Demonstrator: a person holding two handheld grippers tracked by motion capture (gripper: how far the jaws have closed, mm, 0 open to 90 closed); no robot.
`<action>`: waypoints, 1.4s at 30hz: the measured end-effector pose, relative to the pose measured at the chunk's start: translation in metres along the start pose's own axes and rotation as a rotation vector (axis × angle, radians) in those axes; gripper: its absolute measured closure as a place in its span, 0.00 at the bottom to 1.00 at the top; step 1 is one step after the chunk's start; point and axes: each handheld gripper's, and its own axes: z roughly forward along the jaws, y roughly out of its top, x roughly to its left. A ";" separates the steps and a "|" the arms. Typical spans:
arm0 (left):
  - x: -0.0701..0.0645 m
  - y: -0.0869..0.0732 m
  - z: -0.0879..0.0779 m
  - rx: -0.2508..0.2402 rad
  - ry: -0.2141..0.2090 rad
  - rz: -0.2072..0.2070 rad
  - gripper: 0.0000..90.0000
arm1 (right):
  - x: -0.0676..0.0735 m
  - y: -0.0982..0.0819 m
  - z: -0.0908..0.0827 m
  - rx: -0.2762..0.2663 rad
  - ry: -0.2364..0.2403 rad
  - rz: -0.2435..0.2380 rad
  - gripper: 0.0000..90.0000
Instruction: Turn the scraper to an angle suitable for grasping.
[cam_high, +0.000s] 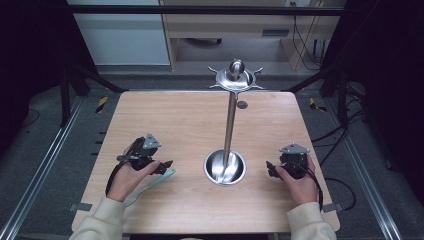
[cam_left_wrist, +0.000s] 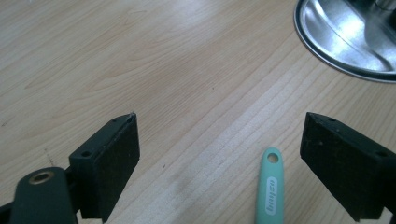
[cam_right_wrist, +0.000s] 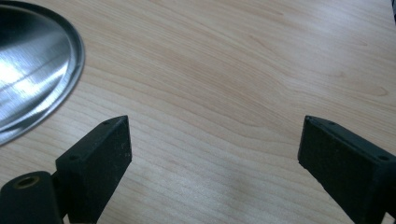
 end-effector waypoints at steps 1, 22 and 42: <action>0.002 -0.002 -0.001 -0.008 0.000 -0.013 0.13 | 0.000 0.000 -0.001 -0.006 0.003 -0.001 0.11; 0.007 -0.013 0.001 0.013 0.024 0.002 0.28 | 0.005 0.001 0.000 -0.016 0.033 -0.005 0.20; -0.002 -0.020 0.014 0.123 -0.077 0.049 0.98 | 0.005 0.002 0.001 -0.012 0.035 0.000 0.22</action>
